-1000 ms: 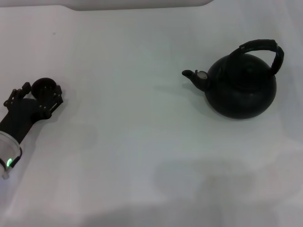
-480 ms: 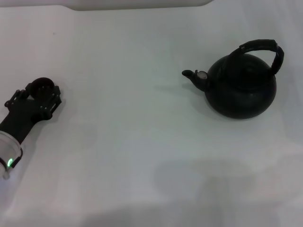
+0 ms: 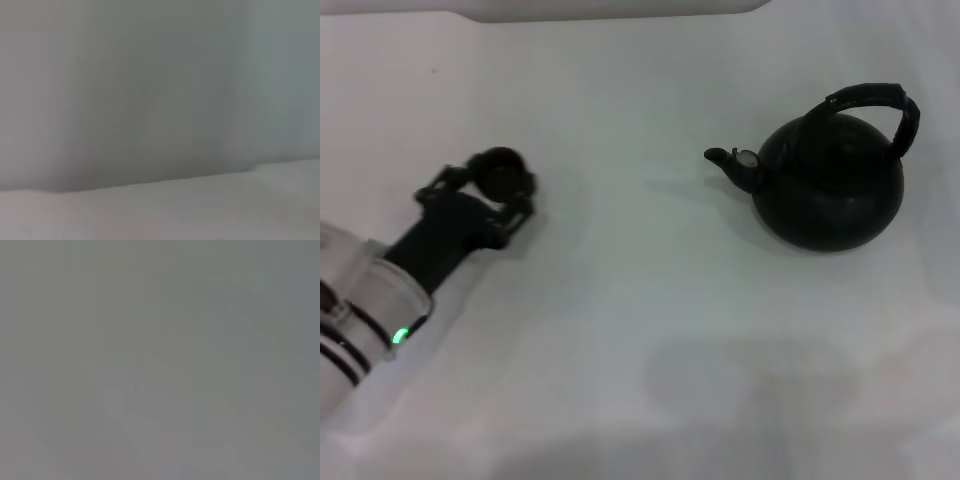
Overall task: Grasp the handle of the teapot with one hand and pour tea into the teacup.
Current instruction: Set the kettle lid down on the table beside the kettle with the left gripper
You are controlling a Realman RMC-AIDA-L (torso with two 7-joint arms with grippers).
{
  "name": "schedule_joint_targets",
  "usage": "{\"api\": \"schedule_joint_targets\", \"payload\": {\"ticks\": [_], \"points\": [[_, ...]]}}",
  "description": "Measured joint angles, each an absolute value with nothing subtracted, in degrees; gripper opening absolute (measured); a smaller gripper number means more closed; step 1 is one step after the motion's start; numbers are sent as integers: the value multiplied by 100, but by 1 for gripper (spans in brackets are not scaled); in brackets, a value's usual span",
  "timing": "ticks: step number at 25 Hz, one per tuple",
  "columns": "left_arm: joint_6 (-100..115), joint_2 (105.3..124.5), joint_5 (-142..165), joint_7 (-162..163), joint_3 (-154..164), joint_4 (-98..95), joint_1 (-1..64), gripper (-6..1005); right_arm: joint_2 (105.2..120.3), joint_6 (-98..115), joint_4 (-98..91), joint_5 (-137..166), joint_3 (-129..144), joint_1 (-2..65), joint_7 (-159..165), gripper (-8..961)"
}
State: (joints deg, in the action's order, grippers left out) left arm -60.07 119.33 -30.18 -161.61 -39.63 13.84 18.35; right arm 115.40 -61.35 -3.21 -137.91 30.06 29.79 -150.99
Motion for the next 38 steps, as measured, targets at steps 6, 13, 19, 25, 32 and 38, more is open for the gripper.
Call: {"api": "schedule_joint_targets", "payload": {"ticks": [6,13,19,25,32,38], "points": [[-5941,11953,-1866,-16156,-3964,1574,1999,702,11540,-6135,-320,-13790,3019,3008,-15100,754],[-5790,11964,-1408,-16123,-3920,1652,1998,701,11540,-6135,-334,-13787,3035,3017,-15100,753],[-5556,11971,-1415,-16120,-3823,1660,1982,701,11540,-6134,-348,-13781,3048,3024,-15100,753],[-5428,11971,-1406,-16118,-3823,1663,1984,701,11540,-6148,-342,-13781,3046,3013,-15099,754],[-5427,11963,-1394,-16119,-3823,1660,2001,704,11540,-6205,-343,-13781,3041,2982,-15043,754],[-5423,11952,-1410,-16119,-3821,1667,2005,708,11540,-6206,-361,-13781,3034,2979,-15038,753]]}}
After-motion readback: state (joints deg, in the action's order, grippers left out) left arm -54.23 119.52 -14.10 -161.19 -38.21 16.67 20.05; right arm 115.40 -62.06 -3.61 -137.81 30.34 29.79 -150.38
